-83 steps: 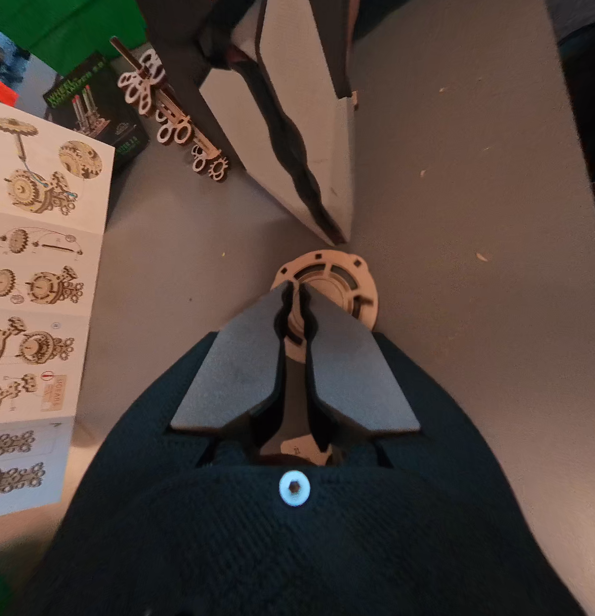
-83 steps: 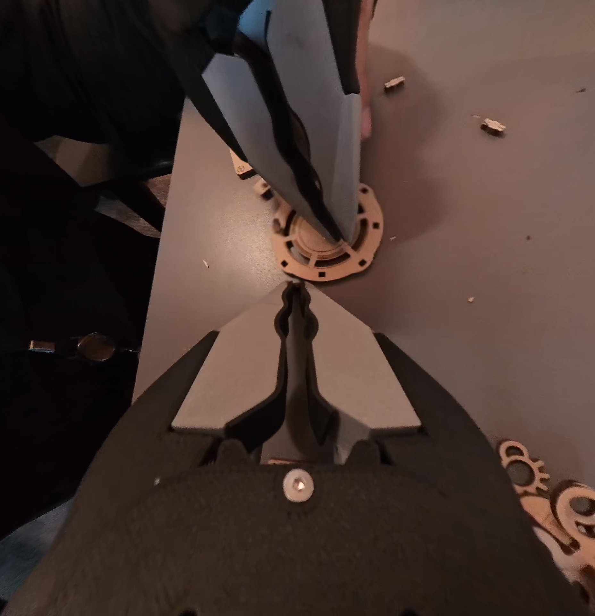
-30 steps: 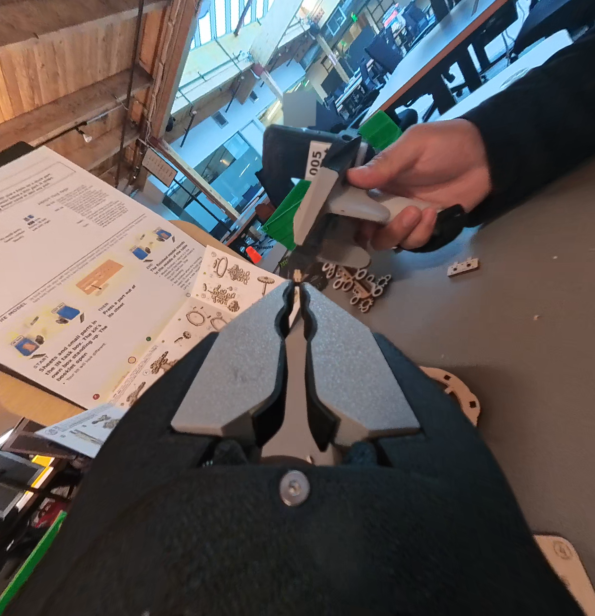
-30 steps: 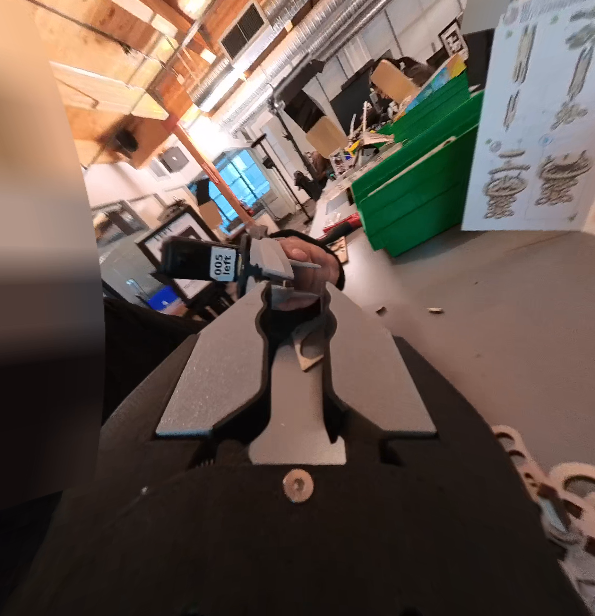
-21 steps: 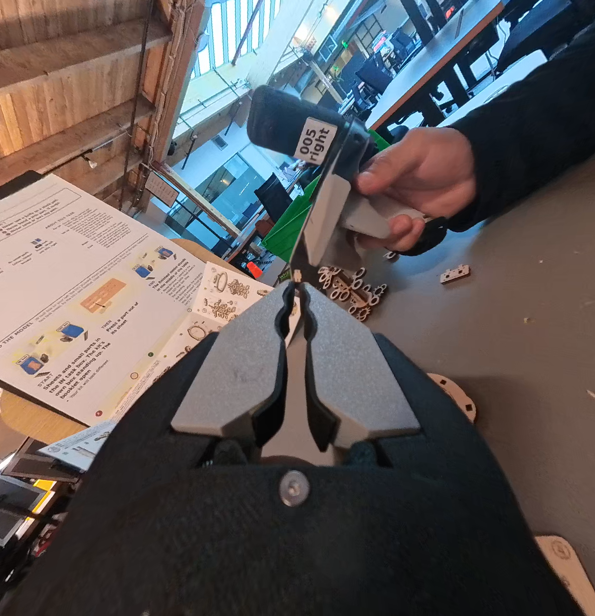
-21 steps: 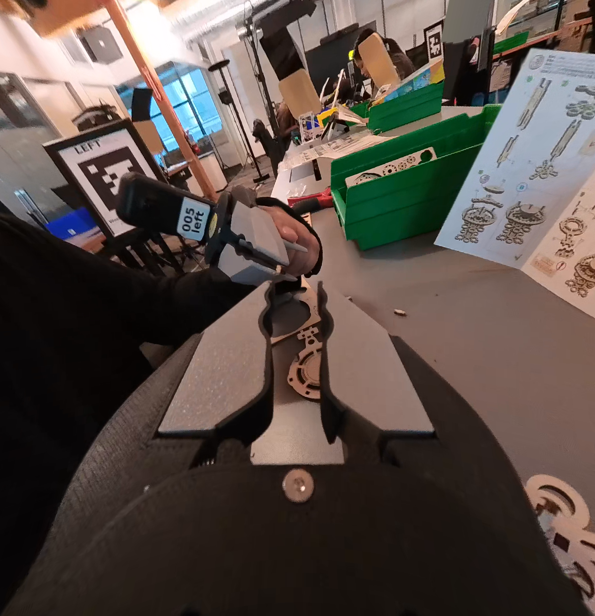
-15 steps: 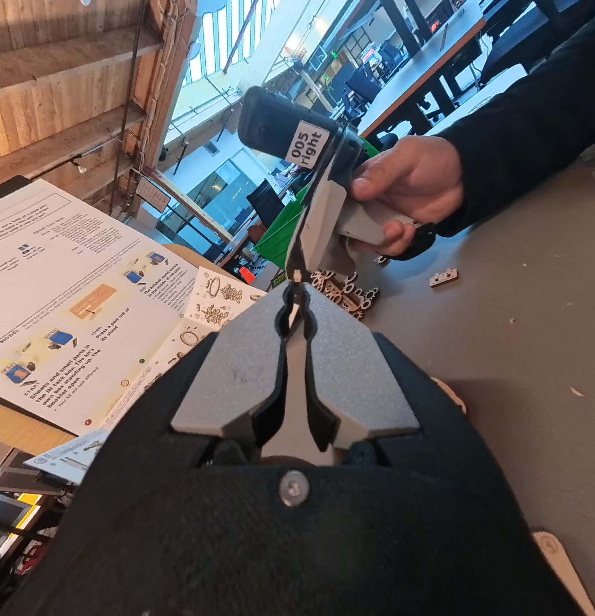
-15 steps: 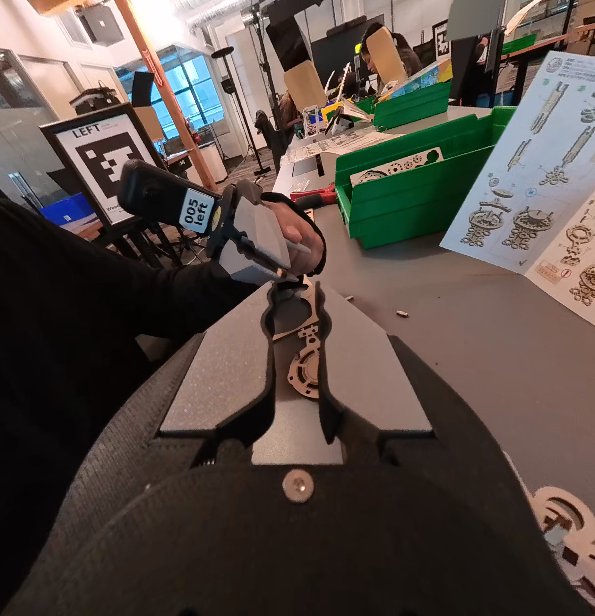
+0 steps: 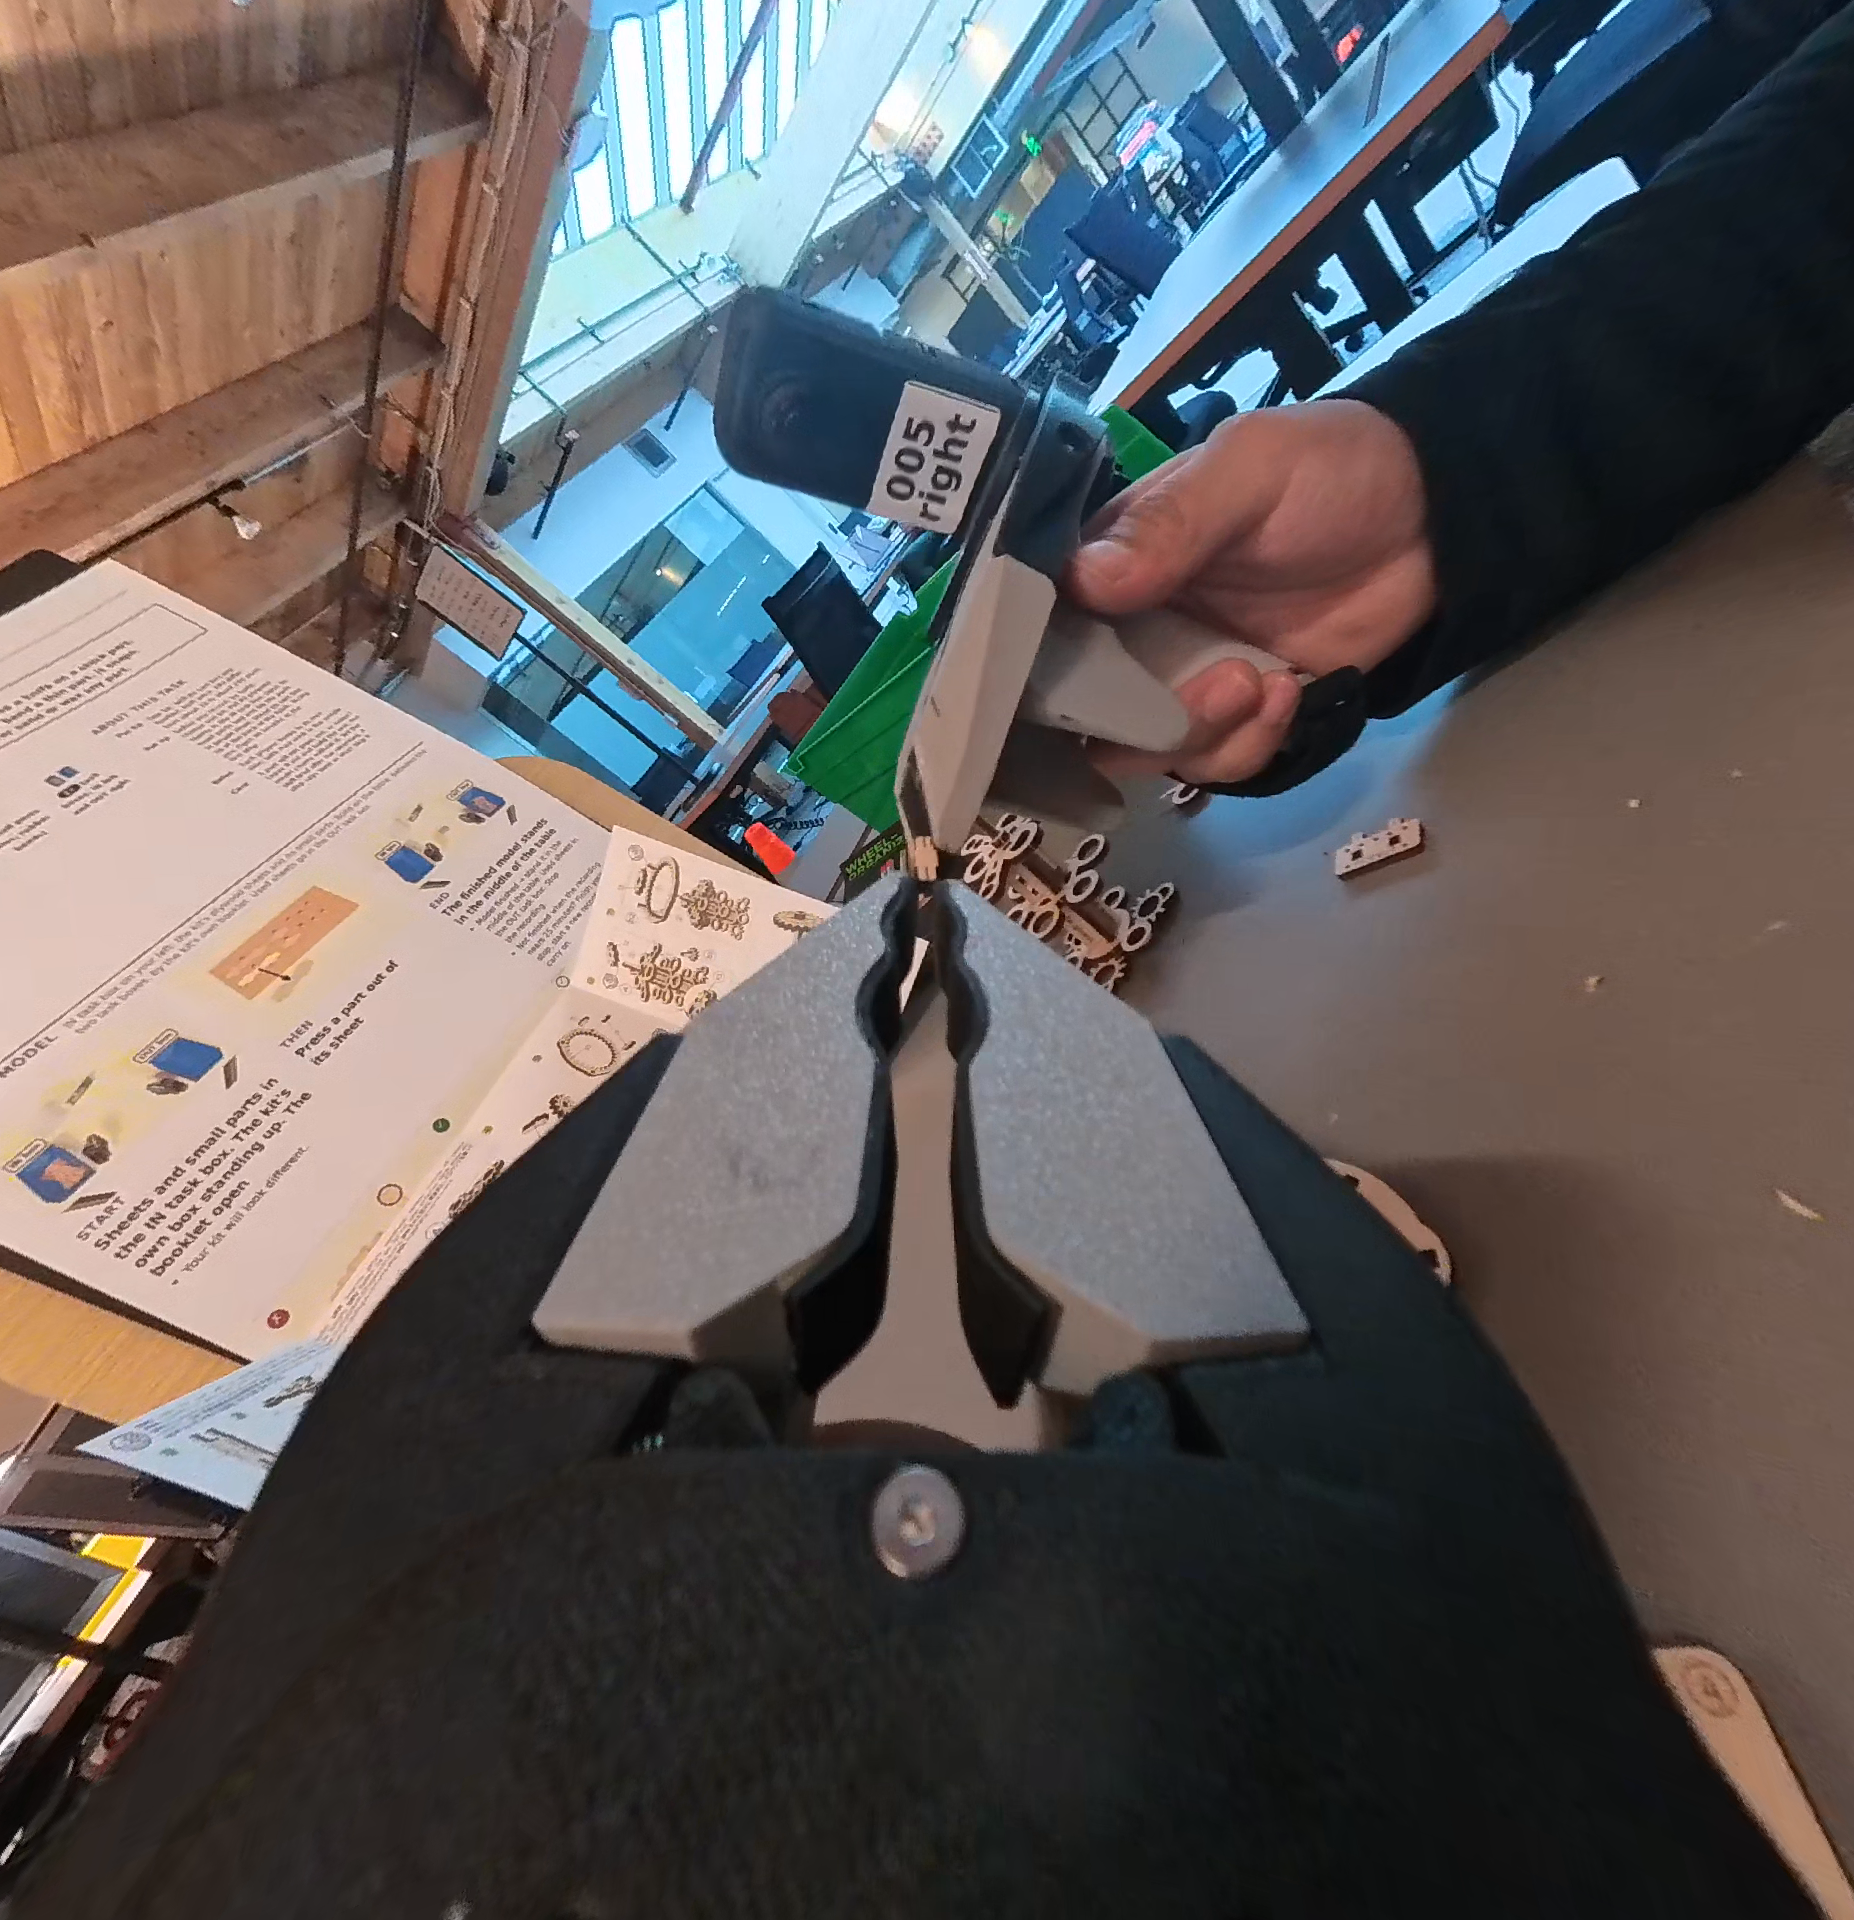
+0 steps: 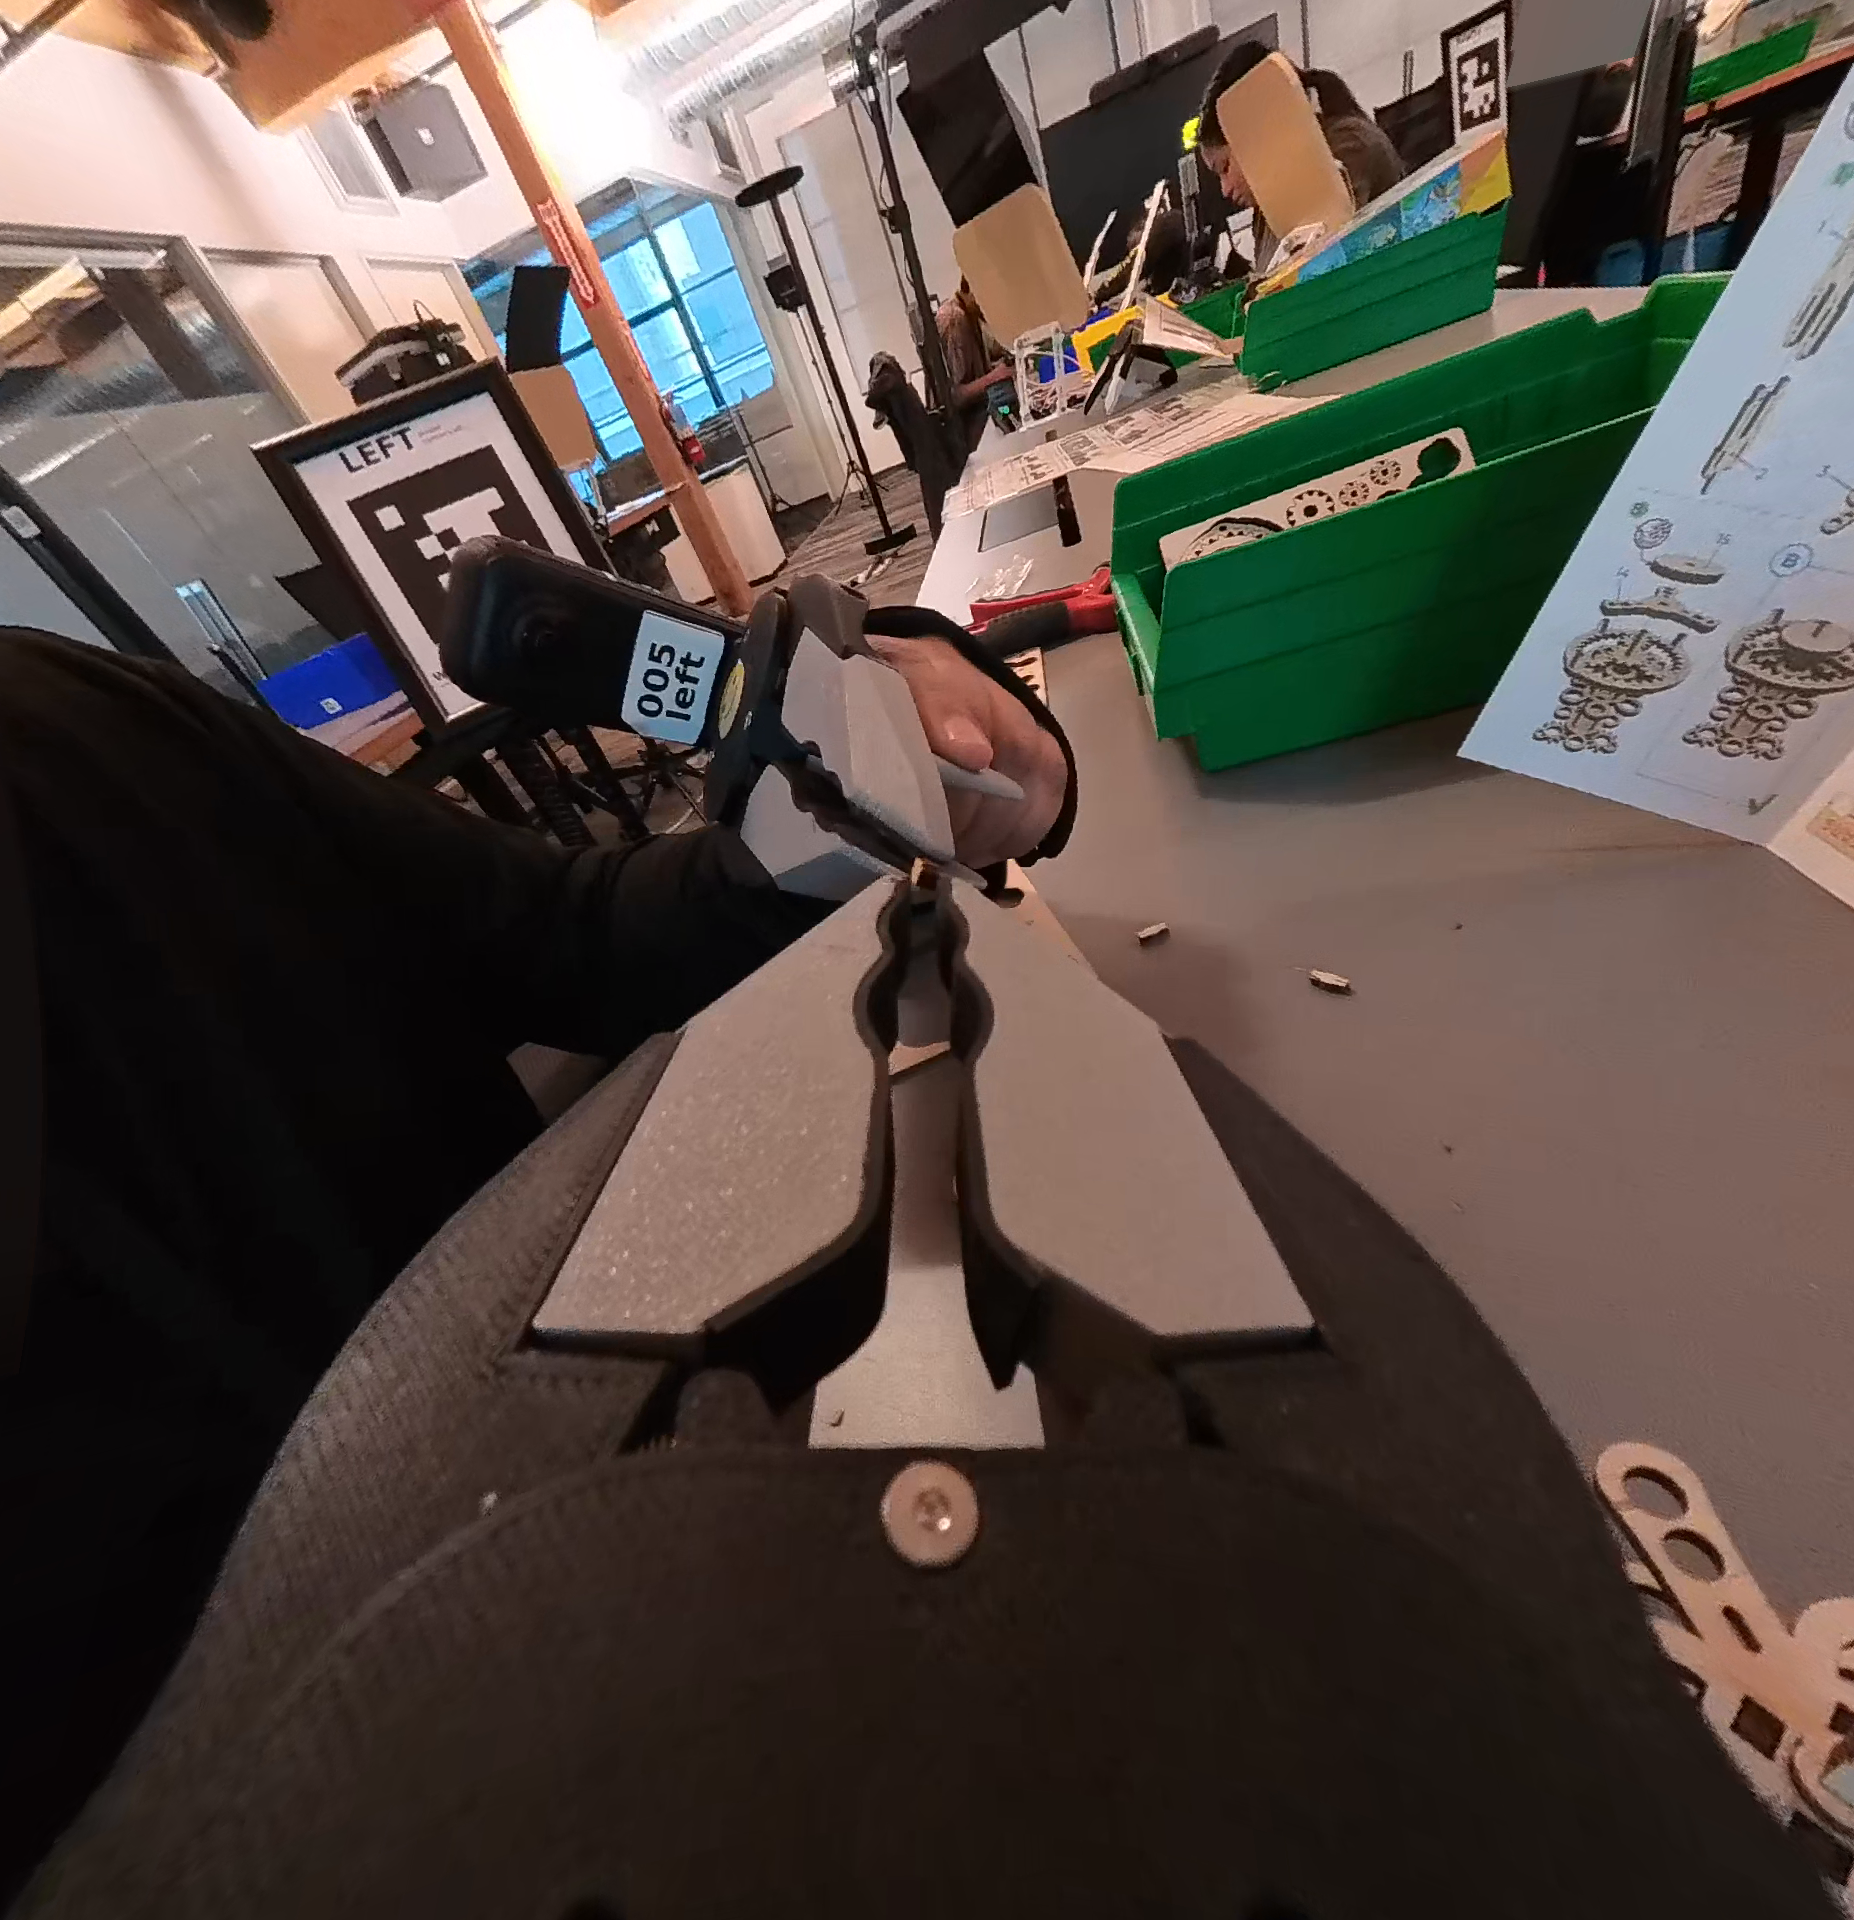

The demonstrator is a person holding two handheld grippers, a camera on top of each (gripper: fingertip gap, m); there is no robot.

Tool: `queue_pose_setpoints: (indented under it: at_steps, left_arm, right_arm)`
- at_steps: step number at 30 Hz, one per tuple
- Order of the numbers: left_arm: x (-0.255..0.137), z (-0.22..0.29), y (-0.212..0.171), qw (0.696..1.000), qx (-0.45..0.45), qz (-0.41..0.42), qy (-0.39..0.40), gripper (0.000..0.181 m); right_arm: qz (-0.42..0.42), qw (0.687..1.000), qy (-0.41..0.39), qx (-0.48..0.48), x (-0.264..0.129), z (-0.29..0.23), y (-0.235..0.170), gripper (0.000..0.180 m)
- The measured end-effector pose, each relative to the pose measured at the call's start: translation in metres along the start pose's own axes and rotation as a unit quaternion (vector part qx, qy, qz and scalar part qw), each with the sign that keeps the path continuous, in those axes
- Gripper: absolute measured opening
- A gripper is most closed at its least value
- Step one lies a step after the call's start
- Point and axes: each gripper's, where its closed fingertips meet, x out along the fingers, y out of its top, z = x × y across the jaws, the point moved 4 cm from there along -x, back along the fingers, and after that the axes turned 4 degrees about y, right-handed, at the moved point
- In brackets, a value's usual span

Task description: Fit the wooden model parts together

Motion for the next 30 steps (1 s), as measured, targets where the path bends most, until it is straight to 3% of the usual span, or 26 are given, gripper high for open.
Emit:
queue_pose_setpoints:
  at_steps: [16,30]
  left_arm:
    - [0.0035,0.0038,-0.0055,0.998,0.053,-0.024,0.018,0.000]
    - [0.0025,0.0025,-0.0012,0.998,0.048,-0.006,0.030,0.000]
  right_arm:
    - [-0.005,1.000,-0.005,0.019,-0.0009,0.0049,-0.0025,0.000]
    - [0.038,0.992,0.065,0.102,-0.0068,0.0048,0.0037,0.000]
